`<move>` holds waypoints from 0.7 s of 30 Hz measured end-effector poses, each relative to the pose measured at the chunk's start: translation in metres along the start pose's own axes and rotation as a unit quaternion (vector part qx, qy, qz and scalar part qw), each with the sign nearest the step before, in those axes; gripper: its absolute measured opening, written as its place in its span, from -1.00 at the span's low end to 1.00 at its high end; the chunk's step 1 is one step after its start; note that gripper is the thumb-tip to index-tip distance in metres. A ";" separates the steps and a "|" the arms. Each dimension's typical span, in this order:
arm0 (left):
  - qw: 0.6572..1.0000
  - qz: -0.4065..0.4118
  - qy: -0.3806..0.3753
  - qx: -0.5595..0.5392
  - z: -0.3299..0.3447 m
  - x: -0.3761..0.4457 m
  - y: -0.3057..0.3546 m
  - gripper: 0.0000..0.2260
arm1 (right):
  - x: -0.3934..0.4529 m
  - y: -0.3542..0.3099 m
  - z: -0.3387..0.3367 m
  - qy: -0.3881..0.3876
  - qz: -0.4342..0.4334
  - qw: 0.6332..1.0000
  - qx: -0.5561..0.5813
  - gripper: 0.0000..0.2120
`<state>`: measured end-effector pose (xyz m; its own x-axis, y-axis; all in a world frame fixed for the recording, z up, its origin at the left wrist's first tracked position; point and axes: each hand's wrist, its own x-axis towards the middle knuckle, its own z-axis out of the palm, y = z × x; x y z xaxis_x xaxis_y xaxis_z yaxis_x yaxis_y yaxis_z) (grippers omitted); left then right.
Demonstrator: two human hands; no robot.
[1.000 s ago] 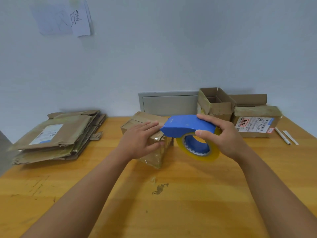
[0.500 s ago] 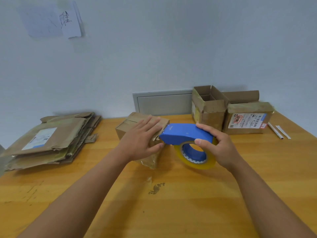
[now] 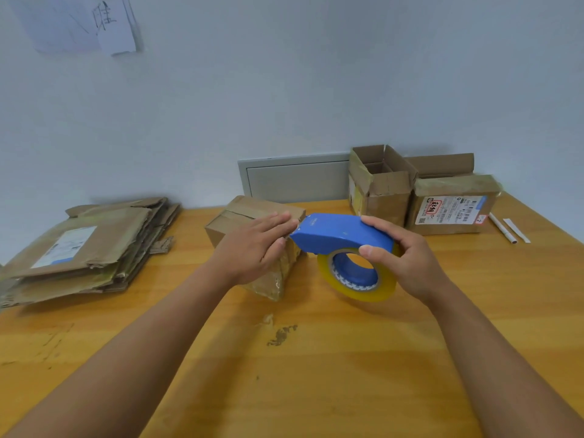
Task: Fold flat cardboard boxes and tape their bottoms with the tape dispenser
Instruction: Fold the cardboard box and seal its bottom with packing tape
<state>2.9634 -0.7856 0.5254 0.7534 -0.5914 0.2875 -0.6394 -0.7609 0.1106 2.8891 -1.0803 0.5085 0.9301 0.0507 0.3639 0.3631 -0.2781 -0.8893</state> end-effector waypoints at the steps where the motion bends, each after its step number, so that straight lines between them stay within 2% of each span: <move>1: 1.000 0.000 0.001 0.001 0.000 0.000 0.001 -0.51 | 0.000 -0.001 0.000 -0.003 0.001 1.000 -0.005 -0.53; 11: 1.000 0.005 0.000 0.016 -0.002 0.001 0.006 -0.51 | -0.010 -0.008 -0.023 -0.032 0.010 0.997 -0.063 -0.52; 15: 1.000 0.014 0.005 0.022 0.001 0.002 0.009 -0.51 | 0.005 -0.012 -0.016 -0.057 0.024 0.994 -0.090 -0.57; 21: 0.998 0.020 -0.003 0.055 0.005 0.003 0.003 -0.49 | 0.040 -0.027 -0.012 -0.079 0.032 0.985 -0.148 -0.53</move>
<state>2.9646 -0.7910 0.5217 0.7281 -0.6239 0.2840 -0.6493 -0.7605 -0.0058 2.9160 -1.0826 0.5507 0.9560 0.1660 0.2417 0.2932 -0.5523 -0.7804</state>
